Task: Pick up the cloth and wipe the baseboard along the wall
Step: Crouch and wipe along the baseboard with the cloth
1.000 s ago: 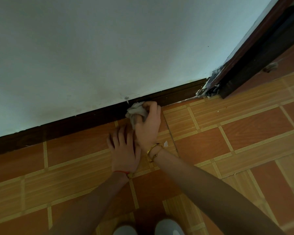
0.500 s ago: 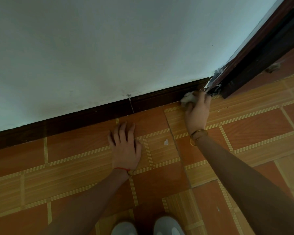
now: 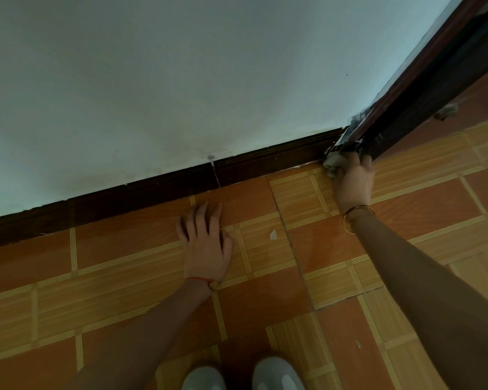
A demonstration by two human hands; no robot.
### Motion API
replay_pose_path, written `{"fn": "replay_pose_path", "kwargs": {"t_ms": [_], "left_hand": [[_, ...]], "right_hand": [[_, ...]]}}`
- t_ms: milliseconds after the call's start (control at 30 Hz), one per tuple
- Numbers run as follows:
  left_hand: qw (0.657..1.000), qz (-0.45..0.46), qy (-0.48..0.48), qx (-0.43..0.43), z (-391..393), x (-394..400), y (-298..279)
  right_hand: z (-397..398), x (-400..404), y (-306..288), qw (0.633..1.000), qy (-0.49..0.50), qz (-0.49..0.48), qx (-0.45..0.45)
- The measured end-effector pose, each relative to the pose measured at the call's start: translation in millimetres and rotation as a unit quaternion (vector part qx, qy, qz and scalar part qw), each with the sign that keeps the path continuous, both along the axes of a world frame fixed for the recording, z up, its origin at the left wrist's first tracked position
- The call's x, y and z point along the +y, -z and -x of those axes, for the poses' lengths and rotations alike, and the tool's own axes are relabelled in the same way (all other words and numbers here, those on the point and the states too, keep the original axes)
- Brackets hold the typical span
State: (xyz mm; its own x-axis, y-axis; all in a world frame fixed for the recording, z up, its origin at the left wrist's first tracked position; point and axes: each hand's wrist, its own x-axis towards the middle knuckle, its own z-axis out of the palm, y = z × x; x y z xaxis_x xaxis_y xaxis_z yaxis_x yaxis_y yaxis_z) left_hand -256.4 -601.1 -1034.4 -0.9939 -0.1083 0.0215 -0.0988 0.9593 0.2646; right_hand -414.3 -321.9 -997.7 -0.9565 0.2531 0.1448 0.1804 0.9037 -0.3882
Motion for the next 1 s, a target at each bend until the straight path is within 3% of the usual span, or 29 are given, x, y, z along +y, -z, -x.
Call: {"fn": "replay_pose_path", "kwargs": {"t_ms": [367,667,900,1000], "left_hand": [[1.000,0.004,-0.001,-0.002,0.8,-0.8,1.3],[1.000,-0.005,-0.004,0.002,0.4,-0.8,2.6],[1.000,-0.006,-0.003,0.020,-1.5,-1.8,5.1],[1.000,-0.014,0.005,0.024,-1.2,-4.0,4.2]], "right_hand": [[-42.7,-74.1,9.3,0.983,-0.164,0.082,0.000],[-30.2,-38.5,12.0,0.996,-0.062,0.069,0.000],[-69.4,-120.1,8.5,0.972,-0.213,0.095,-0.008],[-69.7,-128.9,8.6,0.968,-0.233,0.096,-0.010]]}}
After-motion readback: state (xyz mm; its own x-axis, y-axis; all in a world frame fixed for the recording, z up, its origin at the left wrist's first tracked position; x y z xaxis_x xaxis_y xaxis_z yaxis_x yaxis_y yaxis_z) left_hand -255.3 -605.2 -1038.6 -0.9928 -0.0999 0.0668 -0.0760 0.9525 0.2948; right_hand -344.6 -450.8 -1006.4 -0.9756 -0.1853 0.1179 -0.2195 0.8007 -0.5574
